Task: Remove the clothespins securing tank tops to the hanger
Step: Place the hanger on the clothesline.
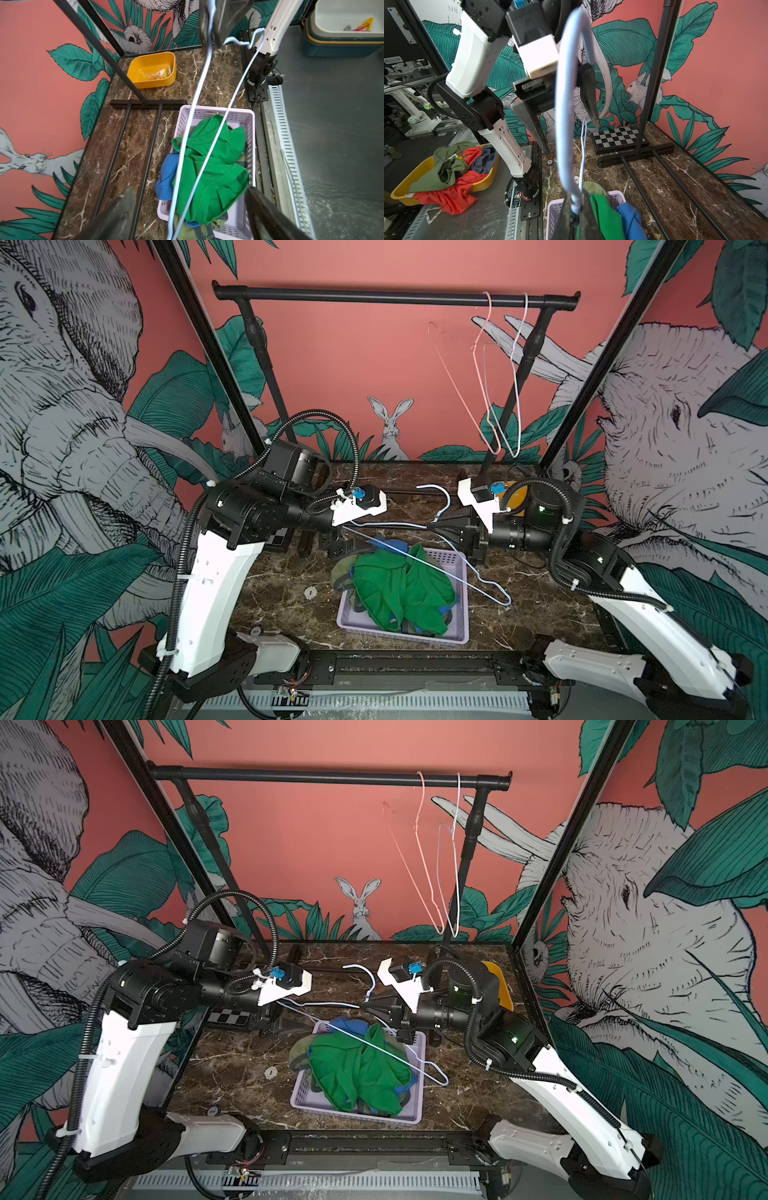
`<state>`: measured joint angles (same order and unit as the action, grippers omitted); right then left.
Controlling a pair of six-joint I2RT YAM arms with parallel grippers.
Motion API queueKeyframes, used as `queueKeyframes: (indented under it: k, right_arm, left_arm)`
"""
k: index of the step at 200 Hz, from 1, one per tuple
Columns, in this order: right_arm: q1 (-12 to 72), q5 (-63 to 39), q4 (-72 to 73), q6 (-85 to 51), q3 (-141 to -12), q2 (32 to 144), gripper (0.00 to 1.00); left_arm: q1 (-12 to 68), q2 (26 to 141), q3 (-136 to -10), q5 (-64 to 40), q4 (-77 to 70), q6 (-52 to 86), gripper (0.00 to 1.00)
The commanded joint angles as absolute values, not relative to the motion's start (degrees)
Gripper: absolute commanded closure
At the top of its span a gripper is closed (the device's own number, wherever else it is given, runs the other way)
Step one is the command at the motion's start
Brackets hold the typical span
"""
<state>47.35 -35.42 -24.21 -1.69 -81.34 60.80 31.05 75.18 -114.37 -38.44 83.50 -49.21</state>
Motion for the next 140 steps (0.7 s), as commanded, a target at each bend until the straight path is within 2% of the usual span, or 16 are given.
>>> queueKeyframes:
  k: [1,39,52,68,86,97,127,140]
  right_arm:
    - [48.06,-37.79,-24.81,0.00,-82.90,61.61,1.00]
    - [48.60,-38.23,-25.39,0.34,-83.62,61.56,1.00]
    - [48.76,-38.66,-25.40,0.35,-83.90,61.44,1.00]
    - [48.78,-39.09,-25.23,0.43,-84.39,61.13,1.00]
    - [48.81,-39.53,-25.65,0.66,-85.29,61.42,1.00]
    - [48.86,-40.19,-25.49,0.65,-85.86,61.82,1.00]
    - [49.04,-41.47,-25.48,0.81,-87.08,62.88,1.00]
    - [49.21,-41.70,-25.40,0.96,-87.29,63.12,1.00]
  left_arm:
    - [31.14,74.10,-112.75,-42.45,86.19,-51.93,0.26]
    - [31.14,74.10,-112.13,-42.42,85.69,-51.60,0.55]
    - [31.12,74.11,-111.72,-42.64,85.86,-51.41,0.61]
    - [31.13,74.08,-111.11,-42.99,85.91,-51.50,0.60]
    - [31.14,73.96,-110.54,-43.54,86.04,-51.50,0.45]
    - [31.17,74.04,-110.36,-43.86,86.06,-51.49,0.41]
    - [31.19,74.32,-110.52,-43.56,85.79,-51.10,0.45]
    - [31.12,74.43,-110.74,-43.75,85.79,-50.94,0.52]
